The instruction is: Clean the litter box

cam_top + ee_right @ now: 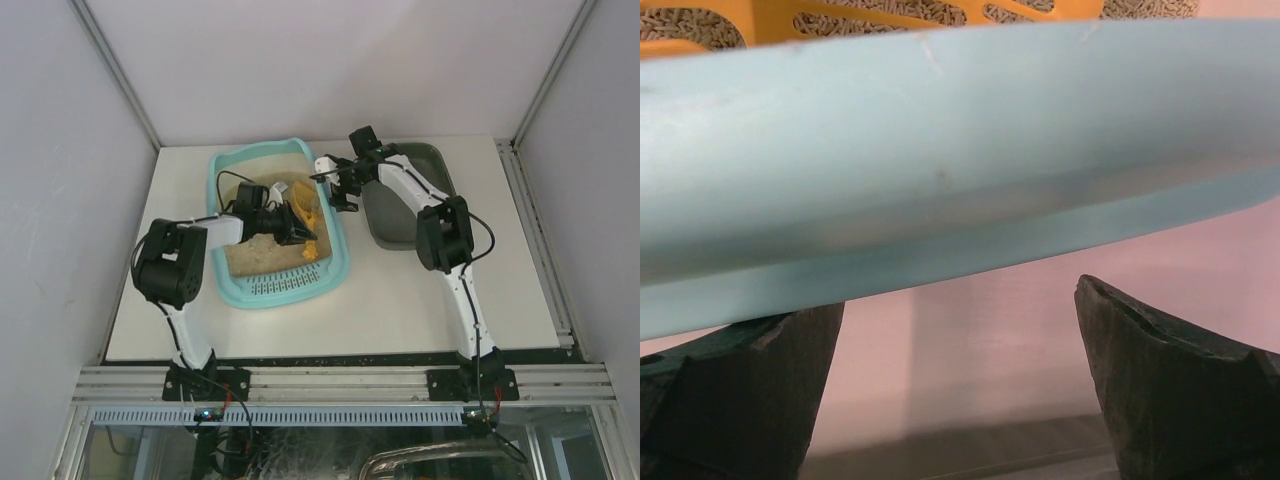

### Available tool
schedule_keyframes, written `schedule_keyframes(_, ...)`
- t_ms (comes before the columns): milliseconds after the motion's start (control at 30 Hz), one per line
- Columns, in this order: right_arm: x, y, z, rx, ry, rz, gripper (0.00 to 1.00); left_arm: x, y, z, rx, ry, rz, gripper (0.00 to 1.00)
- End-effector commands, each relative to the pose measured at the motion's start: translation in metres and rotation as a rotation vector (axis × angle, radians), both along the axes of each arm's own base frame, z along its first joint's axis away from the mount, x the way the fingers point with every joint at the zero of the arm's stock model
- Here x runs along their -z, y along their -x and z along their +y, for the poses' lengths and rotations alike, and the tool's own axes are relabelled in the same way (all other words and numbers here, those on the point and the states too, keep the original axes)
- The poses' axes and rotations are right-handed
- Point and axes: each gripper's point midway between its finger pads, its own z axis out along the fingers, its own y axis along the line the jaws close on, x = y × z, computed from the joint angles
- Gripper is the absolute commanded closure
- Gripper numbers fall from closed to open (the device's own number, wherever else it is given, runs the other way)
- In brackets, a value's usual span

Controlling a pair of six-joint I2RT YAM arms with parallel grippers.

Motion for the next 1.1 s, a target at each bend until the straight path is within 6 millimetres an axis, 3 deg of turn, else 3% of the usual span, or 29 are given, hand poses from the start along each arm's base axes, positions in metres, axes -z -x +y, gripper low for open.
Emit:
schedule_keyframes(0,-0.054,0.018,0.028,-0.064,-0.112,-0.042,0.02,-0.046,0.001,-0.009,0.032,0.087,-0.126,1.0)
schedule_keyframes(333,-0.058,0.02,0.019,-0.059,-0.096,-0.051,0.02,-0.072,0.001,-0.005,0.022,0.104,-0.178,1.0)
schedule_keyframes(800,-0.068,0.022,0.014,-0.054,-0.086,-0.065,0.02,-0.058,0.015,0.022,-0.048,0.083,-0.165,1.0)
schedule_keyframes(1067,-0.072,0.024,0.012,-0.051,-0.071,-0.075,0.01,-0.069,0.023,0.026,-0.063,0.111,-0.206,1.0)
